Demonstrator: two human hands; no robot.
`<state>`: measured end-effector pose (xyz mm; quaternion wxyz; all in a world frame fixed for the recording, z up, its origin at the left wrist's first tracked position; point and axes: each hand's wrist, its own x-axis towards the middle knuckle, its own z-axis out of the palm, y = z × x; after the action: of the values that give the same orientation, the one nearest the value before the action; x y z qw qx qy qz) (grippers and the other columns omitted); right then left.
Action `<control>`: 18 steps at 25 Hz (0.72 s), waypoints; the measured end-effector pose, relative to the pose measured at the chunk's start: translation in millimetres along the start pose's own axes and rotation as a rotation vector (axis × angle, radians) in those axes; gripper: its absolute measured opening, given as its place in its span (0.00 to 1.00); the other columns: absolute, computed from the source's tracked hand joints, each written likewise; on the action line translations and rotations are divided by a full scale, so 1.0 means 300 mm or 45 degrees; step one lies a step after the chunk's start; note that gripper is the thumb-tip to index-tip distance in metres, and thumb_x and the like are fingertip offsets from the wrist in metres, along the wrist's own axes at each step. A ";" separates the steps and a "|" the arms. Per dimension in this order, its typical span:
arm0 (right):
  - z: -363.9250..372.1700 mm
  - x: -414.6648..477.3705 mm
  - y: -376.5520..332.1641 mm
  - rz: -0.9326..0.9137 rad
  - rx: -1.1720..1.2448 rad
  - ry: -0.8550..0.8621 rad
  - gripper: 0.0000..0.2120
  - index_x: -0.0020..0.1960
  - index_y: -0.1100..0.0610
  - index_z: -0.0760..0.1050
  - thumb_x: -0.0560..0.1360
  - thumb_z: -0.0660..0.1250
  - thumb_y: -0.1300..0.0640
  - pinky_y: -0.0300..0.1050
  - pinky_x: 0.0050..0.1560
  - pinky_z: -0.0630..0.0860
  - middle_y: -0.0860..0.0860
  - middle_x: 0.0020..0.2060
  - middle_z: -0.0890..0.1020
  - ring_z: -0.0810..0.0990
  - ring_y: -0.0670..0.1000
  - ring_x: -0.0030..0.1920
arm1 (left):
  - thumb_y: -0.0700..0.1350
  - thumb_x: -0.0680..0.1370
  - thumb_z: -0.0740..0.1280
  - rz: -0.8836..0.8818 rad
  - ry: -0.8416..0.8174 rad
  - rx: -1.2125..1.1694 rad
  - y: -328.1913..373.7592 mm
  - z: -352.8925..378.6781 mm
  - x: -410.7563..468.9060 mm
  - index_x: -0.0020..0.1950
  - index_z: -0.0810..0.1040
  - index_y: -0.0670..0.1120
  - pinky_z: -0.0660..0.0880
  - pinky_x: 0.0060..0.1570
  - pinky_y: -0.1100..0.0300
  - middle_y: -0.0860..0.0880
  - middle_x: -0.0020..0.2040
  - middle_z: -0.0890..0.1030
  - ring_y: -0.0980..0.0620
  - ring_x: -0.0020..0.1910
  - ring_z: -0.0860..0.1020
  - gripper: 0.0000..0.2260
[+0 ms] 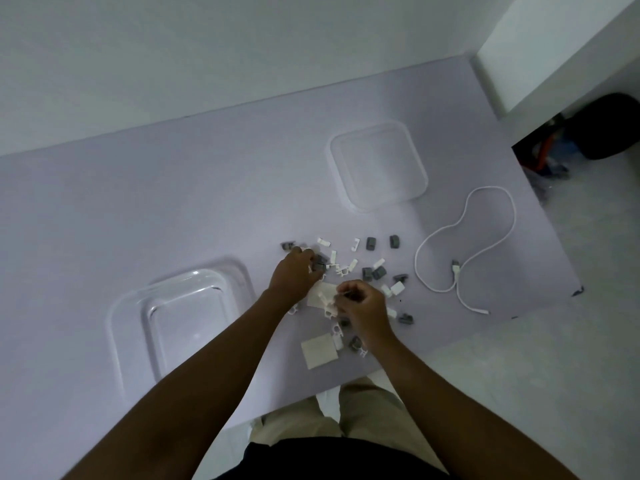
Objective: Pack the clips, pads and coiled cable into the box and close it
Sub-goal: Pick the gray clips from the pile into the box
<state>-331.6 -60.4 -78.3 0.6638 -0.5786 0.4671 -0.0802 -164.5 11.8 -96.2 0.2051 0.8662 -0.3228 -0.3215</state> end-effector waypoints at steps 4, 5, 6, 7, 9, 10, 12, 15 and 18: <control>-0.138 0.044 -0.090 0.372 0.987 -0.168 0.08 0.43 0.61 0.80 0.73 0.64 0.69 0.41 0.31 0.71 0.57 0.39 0.82 0.75 0.51 0.34 | 0.52 0.75 0.72 -0.011 -0.001 0.011 0.037 0.032 0.023 0.55 0.80 0.41 0.68 0.44 0.59 0.41 0.54 0.77 0.43 0.49 0.78 0.16; -0.159 0.056 -0.106 0.385 1.094 -0.204 0.07 0.43 0.61 0.79 0.72 0.62 0.67 0.41 0.31 0.70 0.57 0.41 0.82 0.75 0.51 0.34 | 0.52 0.75 0.72 -0.019 -0.016 0.013 0.045 0.036 0.032 0.53 0.80 0.41 0.68 0.43 0.59 0.41 0.53 0.77 0.43 0.47 0.78 0.16; -0.173 0.066 -0.121 0.398 1.150 -0.235 0.07 0.44 0.61 0.78 0.72 0.61 0.64 0.41 0.31 0.69 0.58 0.42 0.81 0.75 0.51 0.35 | 0.51 0.75 0.72 -0.026 -0.027 0.006 0.053 0.040 0.039 0.51 0.79 0.40 0.68 0.43 0.59 0.41 0.52 0.76 0.45 0.45 0.77 0.15; -0.179 0.073 -0.133 0.415 1.161 -0.252 0.07 0.44 0.61 0.77 0.73 0.60 0.62 0.41 0.30 0.68 0.58 0.41 0.81 0.74 0.52 0.35 | 0.50 0.75 0.71 -0.034 -0.032 -0.004 0.060 0.042 0.041 0.49 0.79 0.40 0.68 0.42 0.59 0.41 0.51 0.76 0.47 0.42 0.75 0.13; -0.171 0.089 -0.155 0.453 1.085 -0.252 0.10 0.41 0.60 0.76 0.77 0.59 0.59 0.40 0.26 0.66 0.57 0.39 0.78 0.73 0.51 0.33 | 0.48 0.77 0.70 -0.057 -0.021 -0.043 0.068 0.043 0.039 0.48 0.77 0.40 0.68 0.41 0.59 0.44 0.49 0.74 0.49 0.40 0.72 0.12; -0.160 0.096 -0.163 0.477 0.998 -0.233 0.12 0.38 0.58 0.76 0.78 0.60 0.57 0.39 0.26 0.65 0.55 0.37 0.77 0.73 0.50 0.32 | 0.47 0.78 0.69 -0.060 -0.005 -0.081 0.067 0.043 0.034 0.47 0.76 0.40 0.67 0.41 0.60 0.45 0.47 0.72 0.49 0.40 0.71 0.10; -0.134 0.119 -0.163 0.486 0.669 -0.176 0.16 0.34 0.56 0.76 0.79 0.65 0.53 0.41 0.25 0.62 0.53 0.32 0.75 0.72 0.49 0.29 | 0.45 0.79 0.65 -0.068 0.032 -0.180 0.057 0.038 0.023 0.43 0.71 0.43 0.66 0.36 0.59 0.47 0.42 0.71 0.48 0.38 0.72 0.08; -0.095 0.164 -0.128 0.170 -0.004 -0.134 0.17 0.33 0.56 0.79 0.77 0.70 0.49 0.41 0.27 0.63 0.50 0.26 0.72 0.68 0.47 0.26 | 0.42 0.80 0.61 -0.183 0.067 -0.305 0.019 0.006 0.011 0.42 0.70 0.42 0.70 0.34 0.56 0.45 0.37 0.75 0.46 0.36 0.74 0.08; -0.039 0.224 -0.106 -0.297 -0.564 -0.176 0.09 0.38 0.53 0.81 0.75 0.73 0.51 0.41 0.34 0.72 0.42 0.29 0.78 0.73 0.41 0.29 | 0.44 0.78 0.61 -0.337 0.154 -0.243 -0.027 -0.053 0.002 0.50 0.72 0.41 0.75 0.40 0.53 0.43 0.42 0.79 0.42 0.40 0.78 0.06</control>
<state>-289.1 -122.1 -85.7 0.5376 -0.7639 0.3568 -0.0122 -149.7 19.4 -89.9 0.2613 0.8955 -0.1610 -0.3222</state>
